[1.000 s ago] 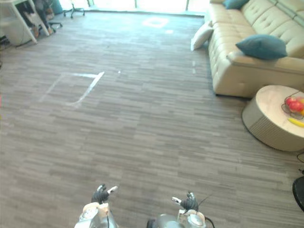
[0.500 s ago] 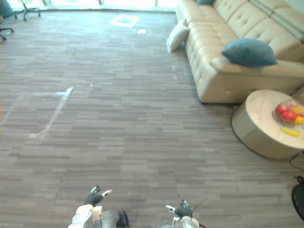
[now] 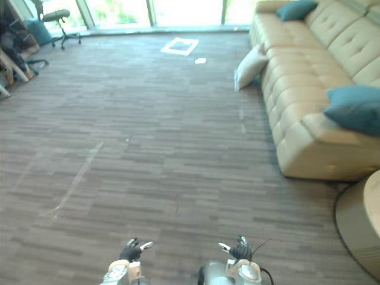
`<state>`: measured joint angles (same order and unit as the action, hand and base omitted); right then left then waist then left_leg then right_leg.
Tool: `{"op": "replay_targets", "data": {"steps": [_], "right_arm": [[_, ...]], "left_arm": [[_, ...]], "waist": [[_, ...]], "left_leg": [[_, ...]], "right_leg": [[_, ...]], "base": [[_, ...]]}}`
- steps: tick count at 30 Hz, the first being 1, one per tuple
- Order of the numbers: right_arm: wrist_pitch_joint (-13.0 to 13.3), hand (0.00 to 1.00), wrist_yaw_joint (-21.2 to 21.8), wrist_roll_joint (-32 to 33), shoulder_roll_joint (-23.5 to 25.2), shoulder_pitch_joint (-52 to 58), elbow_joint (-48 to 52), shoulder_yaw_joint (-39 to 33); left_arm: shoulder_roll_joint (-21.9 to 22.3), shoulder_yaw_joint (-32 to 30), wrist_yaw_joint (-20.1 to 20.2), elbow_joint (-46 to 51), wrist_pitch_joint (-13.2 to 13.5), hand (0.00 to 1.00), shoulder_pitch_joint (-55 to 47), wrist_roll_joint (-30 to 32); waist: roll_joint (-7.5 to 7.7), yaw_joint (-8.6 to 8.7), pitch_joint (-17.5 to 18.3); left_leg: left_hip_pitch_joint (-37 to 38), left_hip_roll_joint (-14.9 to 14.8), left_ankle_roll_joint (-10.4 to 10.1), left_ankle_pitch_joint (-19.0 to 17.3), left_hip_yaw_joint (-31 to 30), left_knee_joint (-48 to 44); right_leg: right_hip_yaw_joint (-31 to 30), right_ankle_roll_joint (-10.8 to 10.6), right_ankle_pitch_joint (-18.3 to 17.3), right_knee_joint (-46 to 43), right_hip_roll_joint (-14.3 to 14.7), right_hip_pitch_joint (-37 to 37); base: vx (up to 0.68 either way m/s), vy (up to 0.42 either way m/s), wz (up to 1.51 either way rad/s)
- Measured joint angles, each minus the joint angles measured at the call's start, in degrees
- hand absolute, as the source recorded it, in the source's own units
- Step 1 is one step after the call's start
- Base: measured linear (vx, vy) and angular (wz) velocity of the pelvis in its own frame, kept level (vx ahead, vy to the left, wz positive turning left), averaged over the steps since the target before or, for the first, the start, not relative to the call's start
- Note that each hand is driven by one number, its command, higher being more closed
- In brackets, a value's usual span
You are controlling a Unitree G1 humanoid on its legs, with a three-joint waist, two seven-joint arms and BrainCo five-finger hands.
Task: Pick up cushions and gather them together orderly.
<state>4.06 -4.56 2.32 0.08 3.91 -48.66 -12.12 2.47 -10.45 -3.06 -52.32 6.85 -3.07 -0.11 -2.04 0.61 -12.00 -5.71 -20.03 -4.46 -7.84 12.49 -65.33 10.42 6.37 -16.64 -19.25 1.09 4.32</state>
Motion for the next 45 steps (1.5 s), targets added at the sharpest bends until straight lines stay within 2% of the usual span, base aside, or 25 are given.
{"op": "replay_targets", "data": {"steps": [3, 5, 6, 8, 11, 12, 13, 14, 16, 20, 21, 23, 24, 26, 27, 28, 29, 31, 33, 34, 36, 38, 40, 42, 45], "right_arm": [[-0.49, 0.00, -0.09, 0.00, -0.19, -0.75, -1.67, 1.52], [-0.55, 0.00, -0.15, -0.08, -0.06, -0.97, -2.51, 1.38], [-0.47, 0.00, -0.26, -0.15, -0.44, -1.21, -4.31, 1.31], [-0.63, 0.00, -0.43, -0.17, 0.67, -1.69, -6.36, 1.78], [-0.54, 0.00, -0.52, -1.33, 1.60, -0.35, -6.22, 1.52], [-0.52, 0.00, -0.54, -1.91, 1.64, -0.05, -6.22, 1.34], [-0.05, 0.00, -0.51, -2.49, 1.33, -0.58, -6.04, 1.20], [0.10, 0.00, -0.51, -2.50, 1.29, -0.57, -5.95, 1.18], [0.50, 0.00, -0.47, -2.95, 0.57, 0.81, -2.68, 1.23], [1.35, 0.00, -0.48, -2.29, 0.37, 2.15, 1.88, 0.39], [1.38, 0.00, -0.49, -2.32, 0.01, 2.05, 2.37, 0.00], [1.08, 0.00, -0.43, -2.30, -0.16, 1.91, 2.44, -0.15], [0.94, 0.00, -0.40, -2.47, -0.88, 0.84, 2.02, -0.47], [0.51, 0.00, -0.36, -3.28, -0.84, -0.81, 0.95, -1.56], [0.74, 0.00, -0.08, -3.55, -0.89, -0.41, 2.54, -1.84], [0.37, 0.00, -0.03, -4.43, -0.57, 0.14, 2.64, -0.20], [0.03, 0.00, 0.21, -4.86, -1.65, 0.53, 2.51, -0.02], [-0.83, 0.00, -0.11, -4.58, -2.35, 0.82, 2.03, -0.13], [-1.20, 0.00, -0.28, -4.44, -2.12, 0.65, 1.03, 0.70], [-1.49, 0.00, -0.33, -4.26, -1.60, 1.37, -0.58, 1.11], [-1.51, 0.00, -0.33, -3.95, -1.04, 0.78, -2.10, 1.03], [-1.50, 0.00, -0.34, -3.93, -0.95, 0.50, -2.15, 0.96], [-1.25, 0.00, -0.47, -3.96, -0.81, 0.57, -2.68, 0.88], [-1.23, 0.00, -0.59, -3.96, -1.11, 0.55, -4.54, 1.06], [-1.12, 0.00, -0.51, -4.33, 1.17, 1.41, -4.88, 1.01]], "left_arm": [[-0.02, 0.08, 0.00, 2.26, 0.31, 0.00, -0.27, -0.09], [0.09, -0.39, -0.06, 3.12, 0.80, 0.00, -0.35, -0.20], [-0.31, -0.28, -0.09, 3.14, 1.46, 0.00, -0.54, -0.38], [-2.27, -0.48, -0.13, 2.17, 1.40, 0.00, -0.63, -0.52], [-3.46, -1.51, -0.18, 1.32, 1.20, 0.00, -0.61, -0.46], [-3.81, -1.44, -0.19, 0.71, 1.17, 0.00, -0.47, -0.40], [-4.61, -1.21, -0.25, -0.57, 0.85, 0.00, 0.19, -0.08], [-4.79, -0.99, -0.28, -0.87, 0.63, 0.00, 0.37, -0.07], [-5.01, 1.91, -0.39, -2.47, -0.48, 0.00, 0.98, 0.00], [-3.31, 5.07, -0.14, -3.33, -0.72, 0.00, 1.60, 0.06], [-2.26, 5.43, -0.12, -3.74, -0.96, 0.00, 1.71, 0.06], [-1.46, 5.42, -0.14, -4.02, -1.01, 0.00, 1.50, 0.09], [-0.29, 5.41, -0.15, -4.23, -0.99, 0.00, 1.67, 0.09], [0.81, 5.97, 0.10, -4.10, -0.78, 0.00, 2.73, 0.12], [0.95, 6.01, 0.04, -4.21, -0.82, 0.00, 2.96, 0.13], [0.57, 5.06, 0.05, -3.56, -0.76, 0.00, 0.75, 0.70], [0.94, 4.45, 0.18, -3.42, -0.99, 0.00, 0.69, 1.27], [0.82, -1.08, -0.14, -2.47, -1.04, 0.00, -0.25, 1.64], [0.08, -2.13, -0.08, -1.29, -1.02, 0.00, -1.58, 1.65], [-1.31, -2.00, -0.07, 0.45, -0.85, 0.00, -2.14, 1.68], [-1.76, -2.17, -0.12, 1.24, -0.42, 0.00, -2.35, 1.62], [-1.56, -2.18, -0.11, 1.66, 0.19, 0.00, -2.34, 1.61], [-1.72, -2.14, -0.22, 1.31, 0.37, 0.00, -2.68, 1.00], [-2.04, -2.14, -0.27, 1.00, 0.77, 0.00, -2.53, 0.09], [-4.35, -2.05, -0.08, 0.65, 0.65, 0.00, -1.92, 0.77]], "waist": [[0.18, -1.21, -0.20], [0.61, -2.35, -0.36], [0.60, -3.46, -0.24], [2.99, -3.76, 1.17], [4.88, -3.74, 2.12], [5.29, -3.84, 2.16], [5.77, -3.09, 1.20], [5.70, -2.93, 0.98], [5.20, -1.81, 0.24], [4.35, 0.49, 0.34], [3.79, 0.87, 0.05], [3.45, 0.79, 0.07], [1.30, 0.36, 0.29], [0.69, 0.53, -0.08], [2.24, 2.27, -0.11], [1.82, 3.66, 1.67], [-1.46, 3.54, 1.98], [-3.62, 1.04, 1.53], [-2.38, 0.78, 0.64], [-0.33, 0.14, 0.36], [0.85, -0.97, 0.54], [0.40, -1.60, 0.16], [0.38, -2.37, 0.17], [1.02, -3.36, 0.67], [4.89, -2.74, 2.09]], "left_leg": [[-9.10, 4.56, 1.06, -4.87, 2.74, 15.48], [-10.68, 10.16, -0.22, -2.78, 2.16, 34.93], [-10.37, 12.95, 0.07, 4.42, 0.61, 44.56], [-9.94, 14.72, 2.69, 4.05, 1.48, 42.34], [-9.75, 14.99, 5.29, -3.80, 3.26, 33.99], [-7.87, 15.29, 5.29, -6.58, 3.82, 33.15], [-2.46, 16.74, 5.18, -10.69, 4.09, 34.22], [-1.47, 16.97, 5.45, -11.26, 3.95, 34.59], [9.58, 17.71, 5.34, -15.08, 2.24, 39.73], [18.66, 16.51, 3.79, -16.80, -1.75, 47.29], [21.59, 15.35, 3.31, -17.52, -2.31, 48.92], [27.76, 14.19, 2.51, -18.05, -2.06, 51.28], [29.41, 11.94, 1.31, -16.81, -1.65, 51.30], [30.29, 12.36, -0.22, -7.90, -2.92, 51.40], [31.14, 13.48, -0.33, -2.97, -4.22, 50.64], [28.44, 12.14, -2.24, 0.38, -5.87, 41.33], [23.93, 8.12, -5.11, 5.15, -6.73, 30.59], [13.33, 1.08, -4.92, 13.15, -4.13, 8.27], [7.08, -0.58, -3.27, 7.50, -2.07, -0.03], [1.27, -0.29, -0.75, 1.13, 1.99, 1.58], [-3.57, 1.08, 0.37, -2.87, 6.52, 10.81], [-7.61, 4.17, 1.02, -3.93, 7.56, 22.46], [-9.33, 10.17, -0.72, 0.03, 7.09, 43.10], [-9.62, 12.11, 3.81, 7.97, 5.00, 44.02], [-9.36, 13.69, 6.06, -0.38, 7.46, 37.66]], "right_leg": [[-2.74, -1.23, -2.03, 5.16, -0.54, 6.50], [-5.14, -3.12, -3.45, 6.94, -2.46, 9.96], [-8.28, -4.42, -5.19, 8.17, -3.07, 12.47], [-12.19, -4.90, -5.35, 8.48, -5.58, 13.89], [-15.67, -7.62, -2.11, -0.07, -7.12, 12.38], [-15.87, -9.40, -0.94, -9.72, -7.34, 8.84], [-16.03, -17.71, 8.48, -31.13, -8.13, 0.53], [-15.93, -18.42, 9.17, -34.30, -8.32, -0.80], [-9.37, -12.32, 3.47, -48.47, -8.27, -11.28], [-4.86, -10.00, 0.51, -35.59, -7.11, -24.76], [-4.37, -9.47, 1.76, -26.50, -6.61, -27.04], [-3.17, -7.07, 13.74, -13.23, -6.12, -27.96], [-0.94, -4.19, 12.75, -15.73, -5.32, -27.43], [0.12, -1.38, 8.36, -24.11, -7.83, -28.31], [0.57, -1.82, 6.55, -32.16, -9.89, -31.28], [2.34, -1.99, 2.85, -20.70, -8.95, -25.49], [4.16, -2.07, 1.43, -18.75, -6.61, -22.09], [3.18, -0.27, -0.16, -12.67, -0.96, -14.00], [2.67, 0.41, -0.95, -8.17, 0.21, -7.14], [2.03, 0.22, -0.99, -1.98, 0.14, -0.09], [0.40, -1.16, -0.38, 2.68, 0.04, 4.98], [-1.70, -2.05, -1.11, 5.64, -0.20, 8.92], [-5.15, -3.88, -3.33, 9.27, -1.21, 13.93], [-9.21, -5.38, -5.03, 9.34, -1.77, 16.14], [-13.44, -7.35, -3.38, -2.07, -5.79, 12.25]], "base": [[0.46, 0.042, -0.35], [0.67, 0.182, -0.80], [0.61, 0.247, -1.06], [0.70, 0.257, -0.71], [0.68, 0.248, -0.13], [0.59, 0.198, -0.11], [0.58, 0.177, -0.08], [0.46, 0.103, 0.04], [0.69, 0.019, 0.26], [0.66, -0.079, 0.64], [0.76, -0.212, 0.60], [0.73, -0.191, 0.43], [0.85, -0.174, 0.11], [0.95, -0.256, 0.24], [0.71, -0.339, 0.78], [0.83, -0.391, 0.72], [0.56, -0.261, 0.38], [0.57, -0.134, -0.46], [0.69, -0.130, -0.32], [0.54, -0.098, -0.15], [0.41, -0.039, -0.43], [0.57, 0.059, -0.60], [0.68, 0.173, -0.81], [0.69, 0.254, -0.84], [0.76, 0.293, -0.39]]}}
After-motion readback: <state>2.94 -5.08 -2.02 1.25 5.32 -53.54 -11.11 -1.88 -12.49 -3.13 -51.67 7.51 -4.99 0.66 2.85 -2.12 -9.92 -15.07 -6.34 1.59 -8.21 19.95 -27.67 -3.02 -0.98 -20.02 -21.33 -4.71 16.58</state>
